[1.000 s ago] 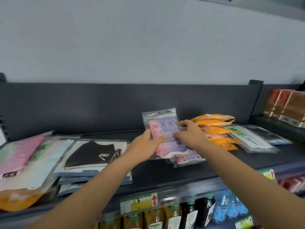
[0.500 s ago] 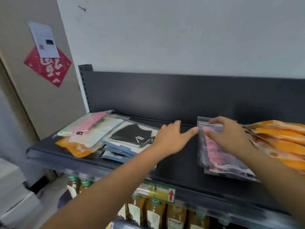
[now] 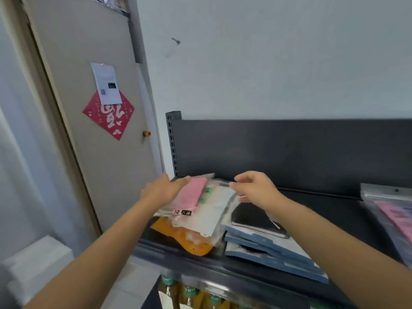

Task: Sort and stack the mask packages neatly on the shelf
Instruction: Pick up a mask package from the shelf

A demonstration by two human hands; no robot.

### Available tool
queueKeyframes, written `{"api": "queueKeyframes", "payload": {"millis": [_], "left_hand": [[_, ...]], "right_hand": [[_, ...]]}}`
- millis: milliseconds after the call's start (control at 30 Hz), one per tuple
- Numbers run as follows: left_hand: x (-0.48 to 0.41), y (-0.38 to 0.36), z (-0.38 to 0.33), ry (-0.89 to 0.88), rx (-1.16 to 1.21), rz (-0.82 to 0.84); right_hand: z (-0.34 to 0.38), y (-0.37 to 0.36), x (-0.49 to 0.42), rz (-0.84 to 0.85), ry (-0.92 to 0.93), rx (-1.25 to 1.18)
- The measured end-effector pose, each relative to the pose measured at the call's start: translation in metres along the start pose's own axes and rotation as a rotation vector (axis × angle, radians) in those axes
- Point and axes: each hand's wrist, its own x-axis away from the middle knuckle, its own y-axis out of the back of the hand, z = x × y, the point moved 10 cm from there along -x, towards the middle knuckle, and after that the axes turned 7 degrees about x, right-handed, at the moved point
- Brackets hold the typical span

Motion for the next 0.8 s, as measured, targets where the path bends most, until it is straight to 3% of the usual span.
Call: {"api": "queueKeyframes", "payload": {"millis": [200, 433, 567, 800], "left_hand": [[-0.033, -0.012, 0.032, -0.037, 0.278, 0.208], [-0.045, -0.012, 0.021, -0.174, 0.402, 0.155], [-0.029, -0.007, -0.029, -0.324, 0.432, 0.119], [0.029, -0.062, -0.141, -0.416, 0.623, 0.321]], "right_hand": [[0.012, -0.084, -0.03, 0.066, -0.206, -0.139], [0.011, -0.105, -0.042, 0.019, -0.296, -0.415], [0.012, -0.06, -0.039, -0.125, -0.218, -0.389], [-0.013, 0.083, 0.001, -0.391, -0.167, -0.291]]}}
